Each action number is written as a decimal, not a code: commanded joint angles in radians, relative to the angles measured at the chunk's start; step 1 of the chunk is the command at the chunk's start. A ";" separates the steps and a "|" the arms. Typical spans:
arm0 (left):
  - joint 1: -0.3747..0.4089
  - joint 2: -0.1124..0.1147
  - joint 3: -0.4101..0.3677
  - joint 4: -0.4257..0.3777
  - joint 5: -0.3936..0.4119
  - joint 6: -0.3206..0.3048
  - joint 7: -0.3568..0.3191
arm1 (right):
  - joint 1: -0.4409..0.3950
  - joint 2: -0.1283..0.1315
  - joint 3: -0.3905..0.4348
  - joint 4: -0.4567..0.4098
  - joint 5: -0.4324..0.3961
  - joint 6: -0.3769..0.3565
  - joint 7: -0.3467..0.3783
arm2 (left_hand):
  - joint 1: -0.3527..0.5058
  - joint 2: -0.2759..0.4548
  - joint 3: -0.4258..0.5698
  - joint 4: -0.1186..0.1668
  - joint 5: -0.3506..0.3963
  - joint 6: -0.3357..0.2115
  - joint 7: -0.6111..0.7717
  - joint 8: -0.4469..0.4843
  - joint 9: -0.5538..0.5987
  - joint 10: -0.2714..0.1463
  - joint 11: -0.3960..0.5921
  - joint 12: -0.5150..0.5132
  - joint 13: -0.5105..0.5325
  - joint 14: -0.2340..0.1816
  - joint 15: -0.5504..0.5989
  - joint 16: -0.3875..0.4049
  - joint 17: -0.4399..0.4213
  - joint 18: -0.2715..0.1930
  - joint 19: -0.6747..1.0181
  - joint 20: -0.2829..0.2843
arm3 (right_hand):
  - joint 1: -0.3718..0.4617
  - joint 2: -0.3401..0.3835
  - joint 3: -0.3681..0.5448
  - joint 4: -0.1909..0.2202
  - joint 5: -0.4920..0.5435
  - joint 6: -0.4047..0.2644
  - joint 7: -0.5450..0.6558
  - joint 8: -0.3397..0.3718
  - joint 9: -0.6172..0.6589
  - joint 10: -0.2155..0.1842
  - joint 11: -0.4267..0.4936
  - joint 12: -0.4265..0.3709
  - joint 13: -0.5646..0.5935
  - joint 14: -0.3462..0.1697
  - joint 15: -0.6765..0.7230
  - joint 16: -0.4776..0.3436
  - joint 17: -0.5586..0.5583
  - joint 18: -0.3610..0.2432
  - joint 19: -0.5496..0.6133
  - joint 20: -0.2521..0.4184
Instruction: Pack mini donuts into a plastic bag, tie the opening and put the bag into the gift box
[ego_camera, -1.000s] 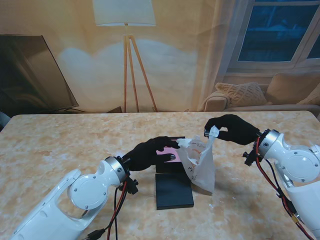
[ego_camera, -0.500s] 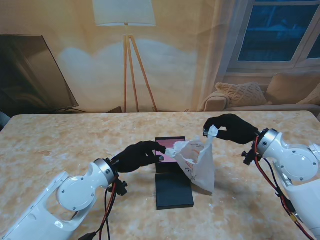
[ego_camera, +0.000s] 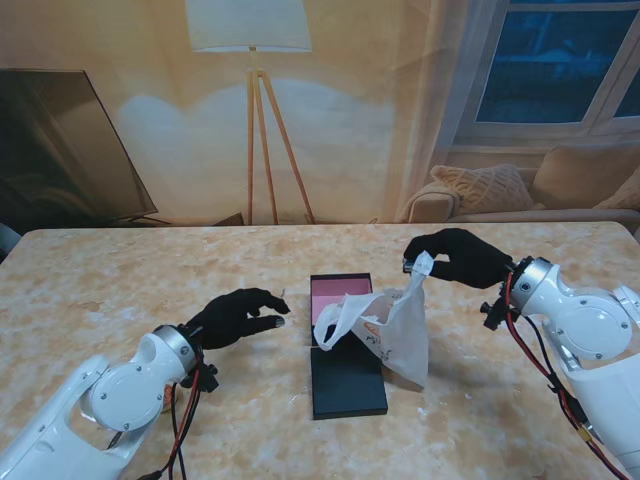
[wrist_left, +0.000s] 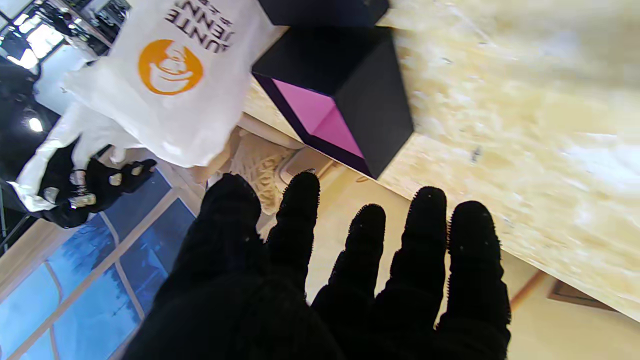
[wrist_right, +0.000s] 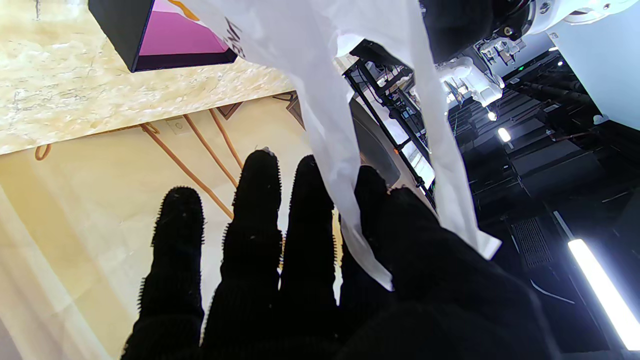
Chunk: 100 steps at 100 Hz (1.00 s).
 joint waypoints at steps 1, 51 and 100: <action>0.013 0.005 -0.021 0.010 0.023 -0.003 0.001 | -0.002 -0.006 -0.005 0.000 -0.001 -0.001 0.017 | 0.054 -0.042 0.007 0.017 0.042 -0.003 0.020 0.037 0.032 -0.007 0.000 0.014 0.020 0.008 0.025 0.031 -0.001 0.002 0.030 0.031 | 0.130 -0.013 0.216 0.047 0.057 -0.262 0.077 0.053 0.009 0.001 -0.010 0.008 -0.010 -0.010 0.003 0.033 -0.015 0.005 0.014 0.004; -0.047 0.055 -0.131 0.165 0.464 -0.164 -0.091 | -0.001 -0.006 -0.007 0.001 -0.004 -0.001 0.016 | -0.174 -0.404 0.684 -0.021 -0.024 -0.119 -0.065 -0.095 0.065 -0.140 0.030 0.043 0.094 -0.090 0.053 0.124 0.061 -0.070 0.039 0.052 | 0.131 -0.014 0.217 0.047 0.058 -0.262 0.079 0.052 0.009 0.002 -0.011 0.009 -0.011 -0.009 0.003 0.032 -0.014 0.005 0.015 0.005; -0.008 0.077 -0.267 0.237 0.600 -0.267 -0.123 | 0.003 -0.007 -0.010 0.002 -0.007 0.005 0.015 | -0.109 -0.496 0.796 -0.034 -0.053 -0.202 -0.013 -0.118 0.023 -0.215 -0.001 0.000 0.105 -0.133 -0.059 0.027 0.065 -0.095 -0.071 -0.013 | 0.131 -0.015 0.218 0.047 0.059 -0.261 0.079 0.053 0.009 0.001 -0.011 0.009 -0.011 -0.010 0.003 0.032 -0.015 0.005 0.015 0.005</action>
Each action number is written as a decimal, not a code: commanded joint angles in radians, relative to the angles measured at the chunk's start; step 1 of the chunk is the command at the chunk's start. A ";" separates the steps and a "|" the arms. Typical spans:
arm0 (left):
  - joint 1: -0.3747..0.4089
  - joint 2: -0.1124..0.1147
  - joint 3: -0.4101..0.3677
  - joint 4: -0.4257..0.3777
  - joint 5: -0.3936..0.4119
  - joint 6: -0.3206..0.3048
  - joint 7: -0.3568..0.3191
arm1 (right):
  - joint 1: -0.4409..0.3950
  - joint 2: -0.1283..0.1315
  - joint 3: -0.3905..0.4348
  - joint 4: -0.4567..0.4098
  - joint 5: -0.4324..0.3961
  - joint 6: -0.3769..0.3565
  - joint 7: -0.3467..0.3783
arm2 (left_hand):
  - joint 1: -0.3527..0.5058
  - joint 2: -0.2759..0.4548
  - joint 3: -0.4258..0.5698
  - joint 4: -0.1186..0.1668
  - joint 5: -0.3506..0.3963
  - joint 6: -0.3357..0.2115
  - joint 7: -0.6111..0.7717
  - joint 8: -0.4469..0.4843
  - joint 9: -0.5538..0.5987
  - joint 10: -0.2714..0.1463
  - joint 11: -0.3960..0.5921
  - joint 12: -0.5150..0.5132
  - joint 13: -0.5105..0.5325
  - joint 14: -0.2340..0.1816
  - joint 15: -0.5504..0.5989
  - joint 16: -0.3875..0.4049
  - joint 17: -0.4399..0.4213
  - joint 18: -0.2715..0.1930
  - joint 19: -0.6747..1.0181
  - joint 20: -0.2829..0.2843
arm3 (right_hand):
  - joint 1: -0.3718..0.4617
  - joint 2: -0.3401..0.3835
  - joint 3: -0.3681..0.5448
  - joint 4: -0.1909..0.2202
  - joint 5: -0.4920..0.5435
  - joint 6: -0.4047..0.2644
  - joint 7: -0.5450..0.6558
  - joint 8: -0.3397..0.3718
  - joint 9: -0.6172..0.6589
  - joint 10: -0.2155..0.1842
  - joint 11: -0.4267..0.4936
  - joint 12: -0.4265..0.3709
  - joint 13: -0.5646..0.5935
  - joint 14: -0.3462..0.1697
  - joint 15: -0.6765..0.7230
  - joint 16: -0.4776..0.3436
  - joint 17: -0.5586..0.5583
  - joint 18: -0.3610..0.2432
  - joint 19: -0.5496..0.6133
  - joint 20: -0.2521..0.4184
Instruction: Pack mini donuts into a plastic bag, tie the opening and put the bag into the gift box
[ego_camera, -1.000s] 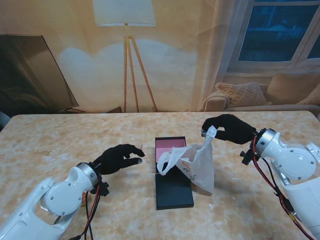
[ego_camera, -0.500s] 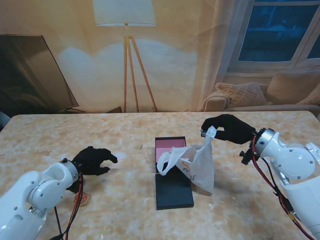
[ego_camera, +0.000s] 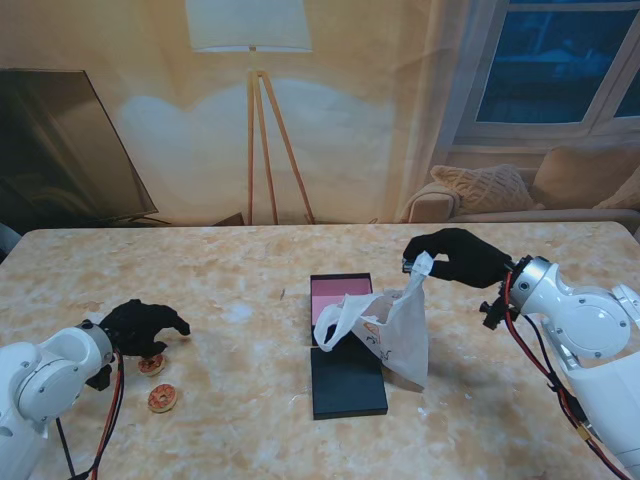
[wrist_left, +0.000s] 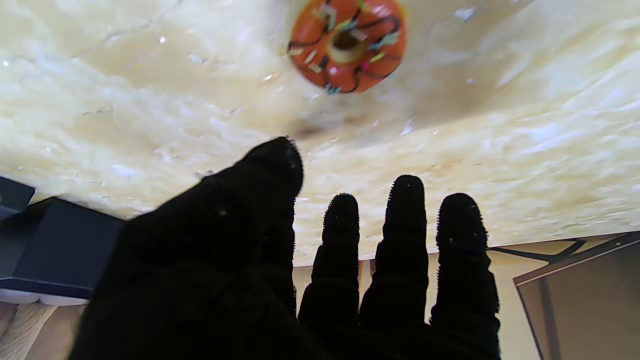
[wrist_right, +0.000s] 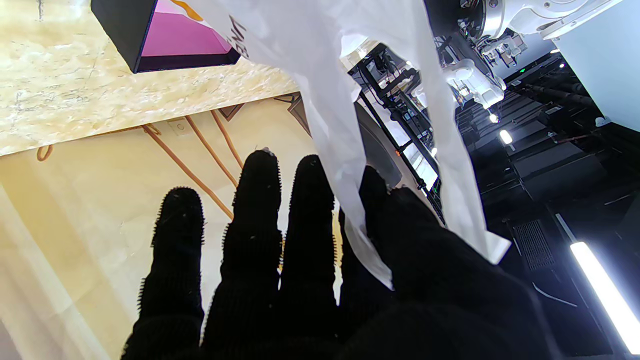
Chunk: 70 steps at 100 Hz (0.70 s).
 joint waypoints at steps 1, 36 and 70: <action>0.020 0.010 -0.012 0.001 0.001 -0.002 -0.007 | -0.003 -0.006 -0.006 -0.002 -0.002 0.002 0.013 | 0.026 -0.043 0.044 -0.022 -0.031 -0.022 0.014 -0.018 -0.023 -0.012 -0.013 -0.015 0.025 -0.001 -0.019 -0.017 -0.005 -0.002 -0.015 -0.017 | 0.131 -0.015 0.218 0.047 0.058 -0.261 0.079 0.053 0.009 0.001 -0.007 0.009 -0.008 -0.008 0.004 0.033 -0.011 0.004 0.015 0.005; 0.047 0.009 -0.041 0.063 0.026 -0.047 0.080 | 0.001 -0.009 -0.012 0.000 -0.005 0.009 0.005 | -0.019 -0.191 0.177 -0.048 -0.034 -0.048 0.044 -0.037 -0.018 -0.025 0.037 0.046 0.082 -0.038 0.077 0.091 0.019 -0.019 -0.020 -0.017 | 0.132 -0.015 0.218 0.047 0.059 -0.259 0.080 0.053 0.009 0.002 -0.006 0.009 -0.010 -0.008 0.003 0.032 -0.011 0.003 0.015 0.004; 0.055 0.012 -0.044 0.099 0.050 -0.063 0.105 | 0.006 -0.010 -0.016 0.007 -0.008 0.007 0.000 | -0.081 -0.269 0.234 -0.066 0.012 -0.012 0.142 0.024 -0.028 -0.040 0.053 0.083 0.111 -0.072 0.091 0.135 0.031 -0.063 -0.056 -0.051 | 0.132 -0.016 0.220 0.047 0.060 -0.259 0.080 0.053 0.009 0.002 -0.005 0.009 -0.009 -0.008 0.004 0.032 -0.010 0.002 0.014 0.004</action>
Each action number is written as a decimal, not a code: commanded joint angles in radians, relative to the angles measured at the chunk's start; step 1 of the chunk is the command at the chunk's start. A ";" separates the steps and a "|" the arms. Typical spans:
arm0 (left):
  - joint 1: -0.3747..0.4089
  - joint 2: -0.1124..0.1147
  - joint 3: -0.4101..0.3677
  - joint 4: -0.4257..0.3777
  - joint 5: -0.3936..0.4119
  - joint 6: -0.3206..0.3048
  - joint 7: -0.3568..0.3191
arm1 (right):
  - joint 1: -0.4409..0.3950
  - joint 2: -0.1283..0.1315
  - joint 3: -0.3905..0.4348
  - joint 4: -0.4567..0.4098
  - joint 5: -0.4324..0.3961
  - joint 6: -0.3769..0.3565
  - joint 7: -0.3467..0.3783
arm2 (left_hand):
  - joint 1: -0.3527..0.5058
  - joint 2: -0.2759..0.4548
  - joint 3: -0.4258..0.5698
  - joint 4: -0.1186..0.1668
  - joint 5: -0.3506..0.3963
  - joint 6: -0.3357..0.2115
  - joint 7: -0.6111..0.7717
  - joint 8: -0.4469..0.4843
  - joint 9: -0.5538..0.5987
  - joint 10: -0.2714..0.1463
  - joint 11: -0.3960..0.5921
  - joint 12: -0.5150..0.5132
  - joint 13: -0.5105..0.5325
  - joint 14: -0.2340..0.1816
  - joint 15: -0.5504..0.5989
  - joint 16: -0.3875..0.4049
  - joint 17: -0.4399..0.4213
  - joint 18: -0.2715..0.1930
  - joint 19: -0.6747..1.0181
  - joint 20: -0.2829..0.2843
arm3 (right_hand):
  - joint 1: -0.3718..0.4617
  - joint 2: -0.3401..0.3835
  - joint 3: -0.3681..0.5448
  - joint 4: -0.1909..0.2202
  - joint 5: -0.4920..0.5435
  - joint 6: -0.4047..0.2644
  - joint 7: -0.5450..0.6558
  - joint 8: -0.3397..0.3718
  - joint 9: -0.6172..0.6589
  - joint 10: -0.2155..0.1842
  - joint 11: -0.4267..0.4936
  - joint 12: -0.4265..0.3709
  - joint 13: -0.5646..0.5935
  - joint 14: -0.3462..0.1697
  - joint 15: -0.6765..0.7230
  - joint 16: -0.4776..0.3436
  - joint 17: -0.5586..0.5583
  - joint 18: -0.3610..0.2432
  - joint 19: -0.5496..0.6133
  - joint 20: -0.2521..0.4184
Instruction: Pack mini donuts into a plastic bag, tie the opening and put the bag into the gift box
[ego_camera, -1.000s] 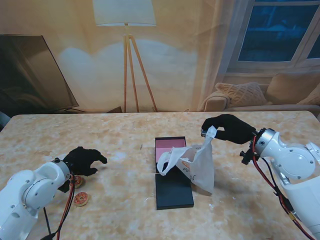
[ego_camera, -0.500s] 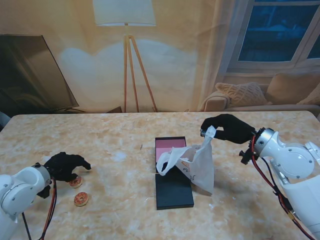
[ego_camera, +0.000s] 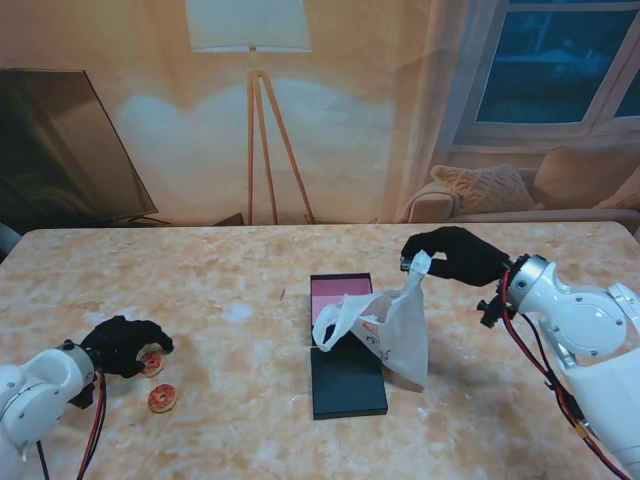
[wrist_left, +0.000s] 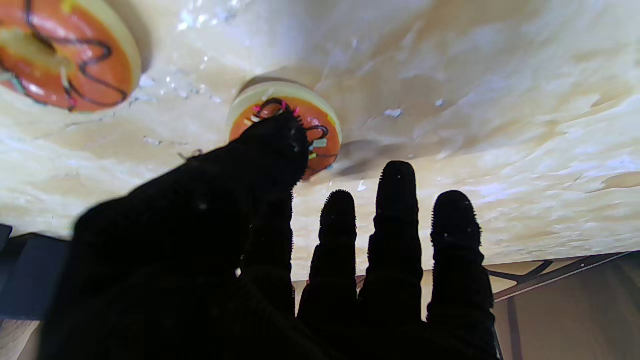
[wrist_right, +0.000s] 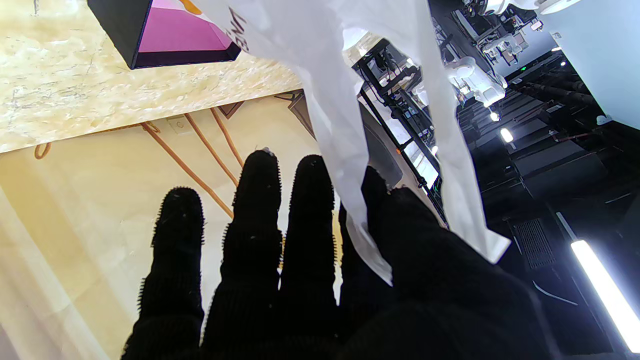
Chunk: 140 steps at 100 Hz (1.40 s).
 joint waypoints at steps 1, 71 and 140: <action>0.011 0.004 -0.001 0.001 0.004 -0.001 -0.028 | -0.003 -0.008 -0.004 0.002 -0.003 0.001 0.012 | -0.030 -0.058 0.040 -0.022 0.021 0.009 0.045 0.030 -0.026 -0.013 0.011 0.009 0.025 -0.015 0.011 0.020 -0.003 -0.015 -0.011 -0.022 | 0.132 -0.016 0.220 0.047 0.060 -0.259 0.080 0.054 0.008 0.001 -0.006 0.009 -0.010 -0.007 0.003 0.032 -0.011 0.002 0.013 0.004; 0.055 0.002 -0.032 -0.072 0.013 -0.032 -0.047 | -0.005 -0.007 -0.001 -0.003 -0.009 0.002 0.012 | 0.068 -0.024 -0.198 -0.123 0.251 0.025 0.547 0.123 0.369 -0.007 0.178 0.153 0.281 -0.014 0.222 0.097 0.114 0.033 0.209 0.092 | 0.132 -0.016 0.221 0.046 0.061 -0.257 0.080 0.055 0.009 0.001 -0.005 0.009 -0.009 -0.008 0.004 0.032 -0.007 0.004 0.015 0.005; -0.113 -0.001 0.134 -0.272 -0.366 0.018 -0.243 | 0.001 -0.005 -0.005 0.002 -0.002 -0.004 0.021 | 0.069 0.014 -0.187 -0.114 0.304 0.129 0.532 0.074 0.518 0.099 0.289 0.278 0.416 -0.009 0.495 0.151 0.230 0.052 0.439 0.171 | 0.132 -0.017 0.220 0.046 0.060 -0.256 0.079 0.053 0.008 0.003 -0.005 0.009 -0.010 -0.007 0.004 0.032 -0.010 0.004 0.014 0.004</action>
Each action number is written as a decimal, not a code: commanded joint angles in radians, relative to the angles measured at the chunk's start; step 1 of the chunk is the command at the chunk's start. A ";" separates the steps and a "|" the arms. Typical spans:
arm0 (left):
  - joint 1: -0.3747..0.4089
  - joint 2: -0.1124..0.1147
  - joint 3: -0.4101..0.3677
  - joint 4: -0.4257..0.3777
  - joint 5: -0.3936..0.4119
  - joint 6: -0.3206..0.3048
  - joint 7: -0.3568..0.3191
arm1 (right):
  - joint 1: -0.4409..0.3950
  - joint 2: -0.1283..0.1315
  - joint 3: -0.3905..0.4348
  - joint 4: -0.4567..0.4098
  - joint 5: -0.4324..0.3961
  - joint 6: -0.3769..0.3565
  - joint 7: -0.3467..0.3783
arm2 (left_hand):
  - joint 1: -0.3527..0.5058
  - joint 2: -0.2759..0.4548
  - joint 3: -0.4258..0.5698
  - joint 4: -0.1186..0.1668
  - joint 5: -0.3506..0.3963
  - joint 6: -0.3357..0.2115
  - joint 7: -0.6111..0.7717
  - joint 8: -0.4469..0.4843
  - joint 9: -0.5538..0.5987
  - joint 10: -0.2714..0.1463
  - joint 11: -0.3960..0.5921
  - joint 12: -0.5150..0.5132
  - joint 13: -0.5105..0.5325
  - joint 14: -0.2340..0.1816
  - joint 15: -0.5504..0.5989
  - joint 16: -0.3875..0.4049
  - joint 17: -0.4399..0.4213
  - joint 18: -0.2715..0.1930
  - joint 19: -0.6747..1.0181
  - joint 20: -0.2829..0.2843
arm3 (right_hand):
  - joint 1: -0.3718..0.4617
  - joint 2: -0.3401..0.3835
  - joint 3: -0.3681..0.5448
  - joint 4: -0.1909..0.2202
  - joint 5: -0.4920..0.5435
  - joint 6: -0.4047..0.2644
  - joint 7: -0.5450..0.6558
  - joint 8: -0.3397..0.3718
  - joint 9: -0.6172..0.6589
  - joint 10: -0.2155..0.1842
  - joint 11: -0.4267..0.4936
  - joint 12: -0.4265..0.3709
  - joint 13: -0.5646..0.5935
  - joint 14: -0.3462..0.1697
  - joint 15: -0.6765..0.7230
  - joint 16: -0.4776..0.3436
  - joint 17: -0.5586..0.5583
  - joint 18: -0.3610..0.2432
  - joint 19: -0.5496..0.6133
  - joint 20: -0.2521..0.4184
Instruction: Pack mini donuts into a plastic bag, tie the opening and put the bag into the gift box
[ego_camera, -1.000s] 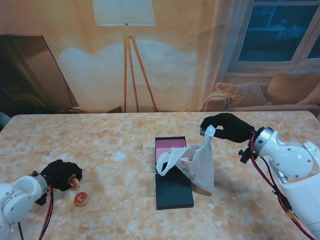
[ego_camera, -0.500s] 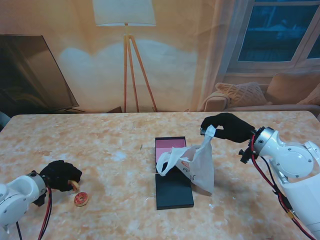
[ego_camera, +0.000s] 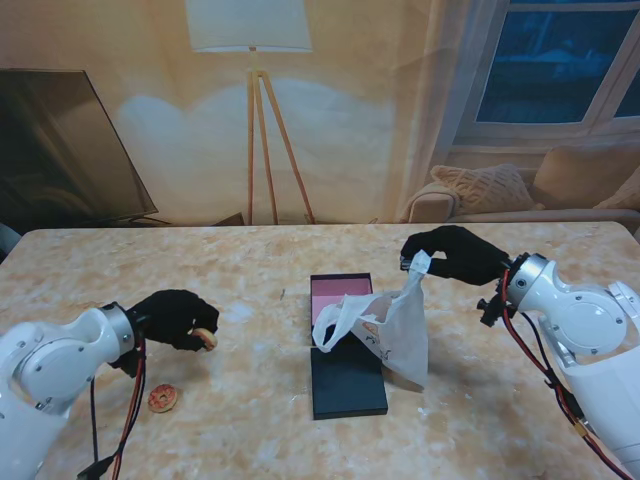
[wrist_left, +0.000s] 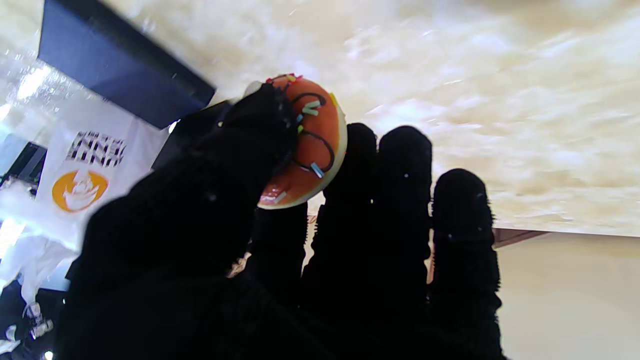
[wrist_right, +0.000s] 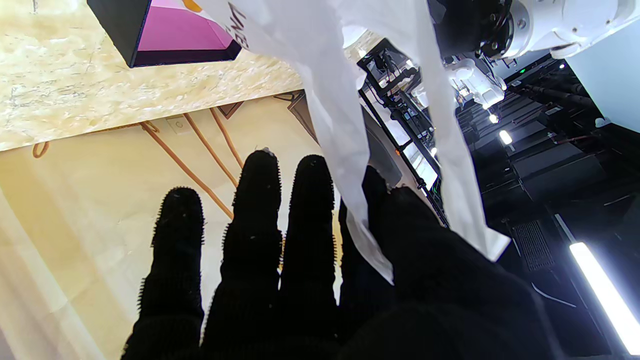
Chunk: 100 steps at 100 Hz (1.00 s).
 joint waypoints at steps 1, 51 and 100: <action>-0.033 -0.016 0.027 -0.065 0.022 0.025 0.002 | -0.005 -0.004 -0.004 0.000 -0.001 -0.002 0.016 | 0.016 0.026 -0.001 0.010 0.028 0.013 0.009 0.002 0.007 0.027 0.032 0.021 0.014 0.001 0.047 0.026 -0.017 0.018 0.038 0.022 | 0.140 -0.007 0.204 0.046 0.054 -0.256 0.079 0.053 0.008 0.002 -0.006 0.008 -0.010 -0.008 0.004 0.032 -0.010 0.003 0.014 0.004; -0.223 -0.038 0.303 -0.210 -0.211 0.396 -0.056 | -0.006 -0.004 0.001 -0.005 -0.016 -0.003 0.014 | 0.036 0.050 -0.023 0.016 -0.004 0.026 0.028 0.005 -0.042 0.034 0.084 0.137 -0.045 0.010 0.142 0.118 -0.086 0.026 0.066 0.066 | 0.141 -0.004 0.197 0.048 0.049 -0.258 0.075 0.048 -0.001 0.009 -0.012 0.005 -0.015 -0.004 0.003 0.031 -0.017 0.004 0.013 0.005; -0.310 -0.072 0.564 -0.279 -0.362 0.657 0.025 | -0.018 -0.010 0.004 -0.009 -0.042 0.014 -0.015 | 0.034 0.028 -0.005 0.010 0.008 0.016 0.028 -0.015 -0.051 0.034 0.077 0.155 -0.054 0.021 0.151 0.132 -0.094 0.035 0.079 0.081 | 0.137 0.002 0.192 0.053 0.048 -0.263 0.074 0.046 -0.036 0.038 -0.041 -0.013 -0.043 0.012 -0.007 0.026 -0.024 0.013 0.018 0.008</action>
